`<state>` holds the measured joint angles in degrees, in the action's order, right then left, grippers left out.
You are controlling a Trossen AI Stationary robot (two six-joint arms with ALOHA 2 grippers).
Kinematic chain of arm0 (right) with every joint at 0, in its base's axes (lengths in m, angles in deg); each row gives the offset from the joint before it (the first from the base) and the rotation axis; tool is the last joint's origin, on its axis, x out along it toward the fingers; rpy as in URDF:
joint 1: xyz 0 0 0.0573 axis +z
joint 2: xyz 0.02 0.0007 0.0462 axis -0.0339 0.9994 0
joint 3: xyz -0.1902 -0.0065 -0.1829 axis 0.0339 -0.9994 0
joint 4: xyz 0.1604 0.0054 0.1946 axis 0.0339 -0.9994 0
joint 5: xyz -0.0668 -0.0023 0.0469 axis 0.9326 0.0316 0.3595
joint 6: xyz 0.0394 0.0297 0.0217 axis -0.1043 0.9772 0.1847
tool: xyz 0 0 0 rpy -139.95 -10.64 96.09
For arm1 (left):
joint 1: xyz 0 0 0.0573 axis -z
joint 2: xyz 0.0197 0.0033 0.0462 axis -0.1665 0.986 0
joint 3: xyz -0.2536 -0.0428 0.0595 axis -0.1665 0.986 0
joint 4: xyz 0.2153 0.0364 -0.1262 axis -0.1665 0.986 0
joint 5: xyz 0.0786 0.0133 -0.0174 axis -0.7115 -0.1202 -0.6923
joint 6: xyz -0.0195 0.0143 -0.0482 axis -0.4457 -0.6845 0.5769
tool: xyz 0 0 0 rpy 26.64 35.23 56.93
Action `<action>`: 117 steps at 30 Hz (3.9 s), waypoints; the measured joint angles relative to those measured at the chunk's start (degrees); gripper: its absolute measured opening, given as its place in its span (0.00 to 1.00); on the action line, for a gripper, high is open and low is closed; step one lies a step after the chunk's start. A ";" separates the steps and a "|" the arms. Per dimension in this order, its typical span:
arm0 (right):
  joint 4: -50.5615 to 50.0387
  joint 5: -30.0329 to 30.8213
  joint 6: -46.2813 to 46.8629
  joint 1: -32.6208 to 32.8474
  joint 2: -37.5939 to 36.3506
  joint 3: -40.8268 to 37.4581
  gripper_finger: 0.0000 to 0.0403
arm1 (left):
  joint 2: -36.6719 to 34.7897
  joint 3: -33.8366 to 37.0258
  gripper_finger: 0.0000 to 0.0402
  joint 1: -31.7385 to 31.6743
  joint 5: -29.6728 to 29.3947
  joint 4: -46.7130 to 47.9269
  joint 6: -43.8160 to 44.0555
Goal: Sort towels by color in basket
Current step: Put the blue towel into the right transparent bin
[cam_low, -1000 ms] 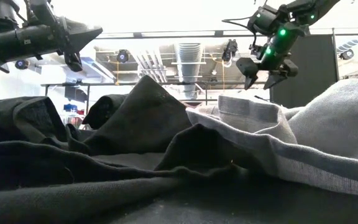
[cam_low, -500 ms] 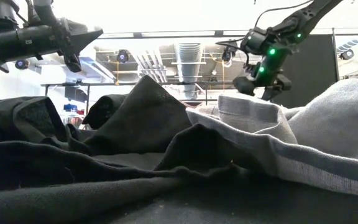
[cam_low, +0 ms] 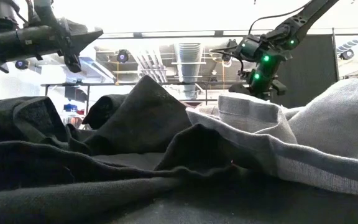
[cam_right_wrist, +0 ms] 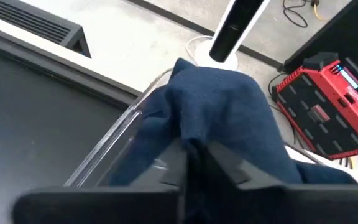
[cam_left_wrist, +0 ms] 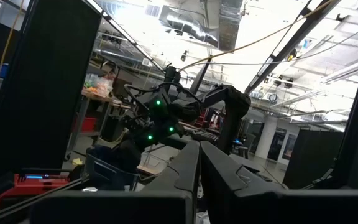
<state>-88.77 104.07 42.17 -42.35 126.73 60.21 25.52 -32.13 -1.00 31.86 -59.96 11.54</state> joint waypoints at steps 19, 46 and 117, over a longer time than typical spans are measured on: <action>1.55 11.59 4.18 11.37 -18.77 -6.57 0.02 | 0.00 -0.02 0.00 0.00 0.04 0.28 0.00; 0.54 8.55 18.31 7.28 -14.67 -16.79 0.02 | 0.00 -0.02 0.00 0.01 -0.14 0.20 0.00; -2.19 4.53 15.58 1.36 -1.08 -5.75 0.02 | 0.00 -0.02 0.00 0.01 -0.46 0.15 -1.44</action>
<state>-90.96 108.60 57.75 -40.99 125.65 54.46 25.52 -32.15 -1.00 31.40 -59.81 10.09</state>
